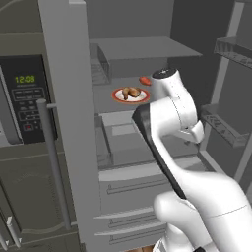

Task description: Retrieve the chicken drumstick from the fridge and place it on the saucepan with marinade on the stove.

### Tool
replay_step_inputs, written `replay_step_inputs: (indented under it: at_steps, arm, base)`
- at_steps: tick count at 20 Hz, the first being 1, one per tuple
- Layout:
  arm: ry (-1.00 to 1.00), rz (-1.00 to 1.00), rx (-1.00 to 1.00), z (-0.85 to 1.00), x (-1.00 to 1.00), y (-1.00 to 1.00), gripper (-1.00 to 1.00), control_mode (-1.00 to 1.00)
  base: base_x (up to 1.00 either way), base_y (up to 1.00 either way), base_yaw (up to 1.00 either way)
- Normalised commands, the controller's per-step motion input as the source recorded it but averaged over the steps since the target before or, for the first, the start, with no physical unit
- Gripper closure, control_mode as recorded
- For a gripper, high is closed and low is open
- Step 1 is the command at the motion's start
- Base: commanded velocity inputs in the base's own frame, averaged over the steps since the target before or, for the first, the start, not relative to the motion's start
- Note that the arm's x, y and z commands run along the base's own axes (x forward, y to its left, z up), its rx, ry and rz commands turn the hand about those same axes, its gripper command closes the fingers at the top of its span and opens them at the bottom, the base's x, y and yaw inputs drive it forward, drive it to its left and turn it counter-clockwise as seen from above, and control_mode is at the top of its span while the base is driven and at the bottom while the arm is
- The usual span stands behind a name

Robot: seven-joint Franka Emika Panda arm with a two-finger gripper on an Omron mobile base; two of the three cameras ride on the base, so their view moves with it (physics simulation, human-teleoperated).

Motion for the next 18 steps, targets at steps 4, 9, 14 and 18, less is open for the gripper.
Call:
replay_step_inputs:
  at_steps: [4, 9, 14, 18]
  arm:
    - [-0.02, 0.55, 0.08, 0.08, 0.09, -0.24, -1.00, -1.00]
    - [0.00, 0.34, -0.01, 0.05, 0.09, -0.02, -1.00, -1.00]
    - [-0.03, 0.00, -0.01, 0.00, 0.24, 0.13, -1.00, -1.00]
    - [-0.15, -0.04, -0.03, 0.04, 0.74, 0.23, -1.00, -1.00]
  base:
    - [0.00, 0.00, 0.00]
    - [0.00, 0.00, 0.00]
    - [0.00, 0.00, 0.00]
    - [0.00, 0.00, 0.00]
